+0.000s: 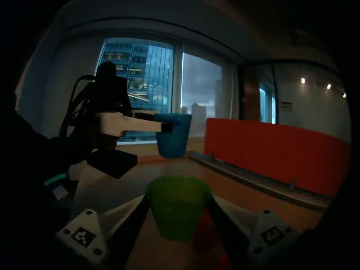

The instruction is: Pour water

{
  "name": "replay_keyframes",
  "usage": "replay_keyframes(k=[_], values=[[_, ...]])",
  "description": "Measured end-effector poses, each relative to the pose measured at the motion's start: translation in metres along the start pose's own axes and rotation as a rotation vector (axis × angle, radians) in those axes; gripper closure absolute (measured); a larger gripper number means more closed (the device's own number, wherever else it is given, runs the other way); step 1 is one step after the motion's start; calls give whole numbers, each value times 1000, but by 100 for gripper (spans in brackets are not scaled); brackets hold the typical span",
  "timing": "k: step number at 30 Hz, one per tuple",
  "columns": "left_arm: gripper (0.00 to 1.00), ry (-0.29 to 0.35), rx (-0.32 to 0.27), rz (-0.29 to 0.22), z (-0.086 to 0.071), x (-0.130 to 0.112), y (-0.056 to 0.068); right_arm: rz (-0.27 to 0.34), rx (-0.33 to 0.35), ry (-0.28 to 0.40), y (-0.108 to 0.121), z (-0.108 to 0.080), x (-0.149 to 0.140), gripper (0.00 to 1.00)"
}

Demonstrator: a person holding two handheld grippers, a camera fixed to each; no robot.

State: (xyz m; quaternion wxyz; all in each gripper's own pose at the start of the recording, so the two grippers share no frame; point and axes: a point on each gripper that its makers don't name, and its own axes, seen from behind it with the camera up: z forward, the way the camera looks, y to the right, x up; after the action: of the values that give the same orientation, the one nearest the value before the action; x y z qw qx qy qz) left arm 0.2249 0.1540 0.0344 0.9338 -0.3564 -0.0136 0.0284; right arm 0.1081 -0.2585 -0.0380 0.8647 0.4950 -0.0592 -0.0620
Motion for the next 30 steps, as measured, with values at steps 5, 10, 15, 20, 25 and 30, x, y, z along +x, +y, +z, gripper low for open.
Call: replay_keyframes(k=[5, 10, 15, 20, 25, 30], values=[[13, -36, 8, 17, -4, -20, -2, -3, -1, -30, 1, -4, -9, 9], [13, -69, 6, 15, -6, -39, -1, 5, 5, -48, 2, -9, -14, 9], [12, -104, 9, 12, -8, -57, -2, 11, 9, -70, 4, -12, -22, 9], [12, -138, 6, 14, -8, -74, -2, 15, 12, -98, 6, -15, -31, 9], [12, -175, -4, 14, -6, -91, 1, 21, 20, -129, 6, -17, -42, 9], [11, -216, -16, 9, -4, -111, 5, 24, 32, -168, 5, -19, -56, 8]])
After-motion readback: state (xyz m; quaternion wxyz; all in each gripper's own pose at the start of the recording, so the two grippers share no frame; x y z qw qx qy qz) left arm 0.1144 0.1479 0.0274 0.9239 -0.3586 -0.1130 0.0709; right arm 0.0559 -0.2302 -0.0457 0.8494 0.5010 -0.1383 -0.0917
